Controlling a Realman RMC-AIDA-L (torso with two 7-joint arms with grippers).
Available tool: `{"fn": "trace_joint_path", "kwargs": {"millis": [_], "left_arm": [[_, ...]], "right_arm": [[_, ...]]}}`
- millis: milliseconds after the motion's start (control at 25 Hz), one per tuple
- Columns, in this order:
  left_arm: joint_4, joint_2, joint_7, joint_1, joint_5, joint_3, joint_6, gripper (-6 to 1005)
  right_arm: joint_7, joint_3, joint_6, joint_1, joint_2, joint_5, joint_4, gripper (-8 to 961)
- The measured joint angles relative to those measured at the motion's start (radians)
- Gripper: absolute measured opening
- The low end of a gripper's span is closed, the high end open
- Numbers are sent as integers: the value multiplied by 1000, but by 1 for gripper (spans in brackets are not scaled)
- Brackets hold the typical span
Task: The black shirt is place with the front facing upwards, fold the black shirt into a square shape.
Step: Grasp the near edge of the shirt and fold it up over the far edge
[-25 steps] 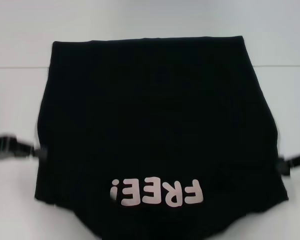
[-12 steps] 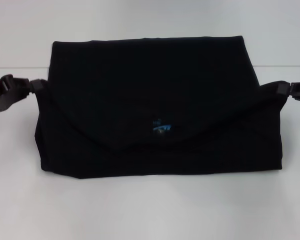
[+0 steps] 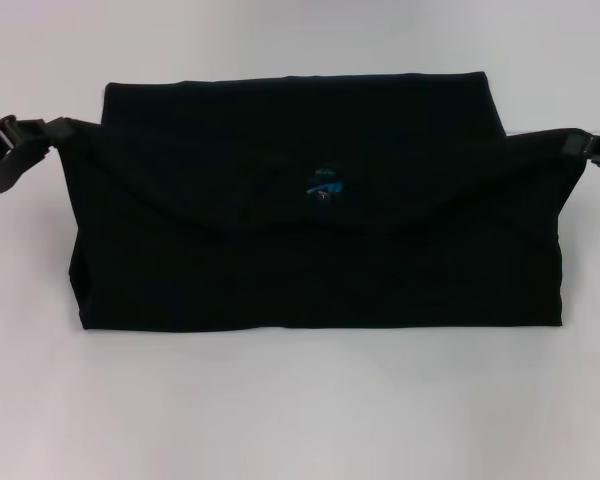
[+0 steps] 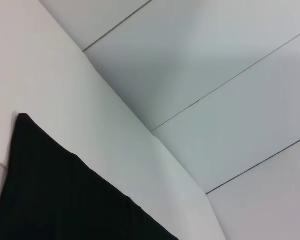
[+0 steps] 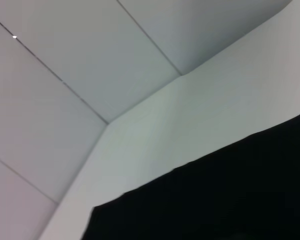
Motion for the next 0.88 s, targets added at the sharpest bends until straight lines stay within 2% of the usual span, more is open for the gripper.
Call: {"fn": "trace_joint_path", "kwargs": {"millis": [160,360,400,600,760,880], "left_arm": [[-18,-13,40,-11,-1,3,-48,19],[-20,-41,82,-13,4,11,-119,33],[-20,-46,87,-13,5,20,-136,37],[-19,-73,107,-17,-5,76,-218,60],[-10,-93,154,-14,-50,75,-240,79],[-10,-89,177,-8,-64,78,-232,92]], "right_arm": [[-41,-24,78,18,8,0,46,52],[-71,-83,191,37,38,-3,63,52],[-72,-112,236,41,51,-4,63,52],[-74,-154,302,50,72,-4,63,52],[-79,-200,335,55,77,-4,63,53],[-91,-210,336,55,77,-3,59,104]]}}
